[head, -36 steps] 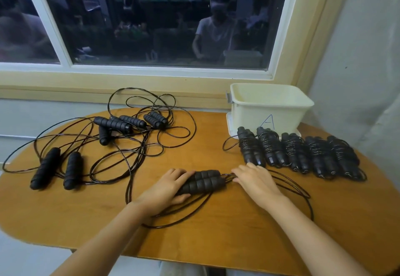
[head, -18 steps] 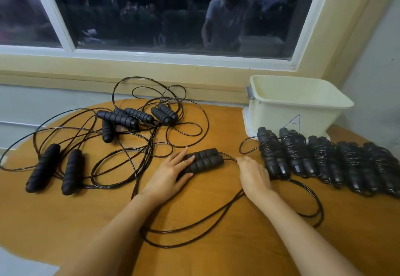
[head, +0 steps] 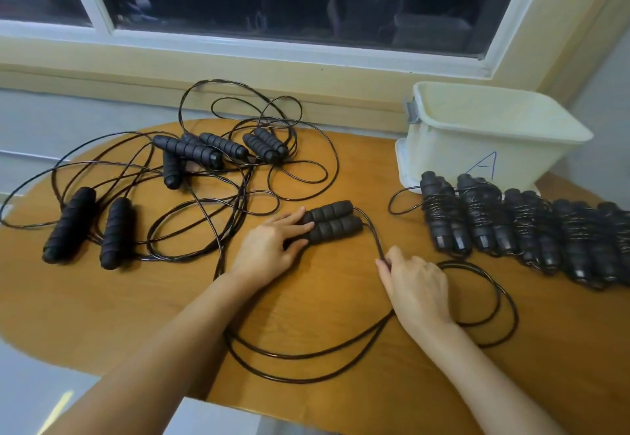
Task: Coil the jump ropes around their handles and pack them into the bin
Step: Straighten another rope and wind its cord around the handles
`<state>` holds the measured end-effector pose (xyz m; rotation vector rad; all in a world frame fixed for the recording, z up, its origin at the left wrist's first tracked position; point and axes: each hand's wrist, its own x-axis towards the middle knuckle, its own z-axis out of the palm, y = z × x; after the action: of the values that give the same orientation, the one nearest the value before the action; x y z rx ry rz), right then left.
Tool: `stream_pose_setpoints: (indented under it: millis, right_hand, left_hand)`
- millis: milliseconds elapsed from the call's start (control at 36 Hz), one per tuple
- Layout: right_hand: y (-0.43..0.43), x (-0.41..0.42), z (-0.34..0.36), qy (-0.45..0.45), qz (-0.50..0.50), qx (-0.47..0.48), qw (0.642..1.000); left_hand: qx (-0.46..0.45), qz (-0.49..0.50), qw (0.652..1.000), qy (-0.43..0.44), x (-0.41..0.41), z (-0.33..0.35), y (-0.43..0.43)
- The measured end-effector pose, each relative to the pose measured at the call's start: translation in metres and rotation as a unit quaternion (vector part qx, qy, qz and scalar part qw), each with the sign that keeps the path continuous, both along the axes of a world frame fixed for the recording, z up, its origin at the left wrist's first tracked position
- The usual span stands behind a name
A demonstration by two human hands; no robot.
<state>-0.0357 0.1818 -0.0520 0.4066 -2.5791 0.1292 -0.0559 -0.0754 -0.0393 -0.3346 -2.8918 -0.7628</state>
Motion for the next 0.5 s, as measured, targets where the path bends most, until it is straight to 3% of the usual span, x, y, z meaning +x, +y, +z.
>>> stream_pose_setpoints:
  millis: [222, 500]
  right_hand:
    - [-0.052, 0.027, -0.005, 0.036, 0.074, -0.006, 0.997]
    - [-0.081, 0.041, -0.009, 0.039, 0.148, 0.000, 0.988]
  left_hand:
    - [-0.052, -0.014, 0.998, -0.027, 0.003, 0.007, 0.003]
    - [-0.028, -0.016, 0.994, -0.105, 0.004, 0.020, 0.008]
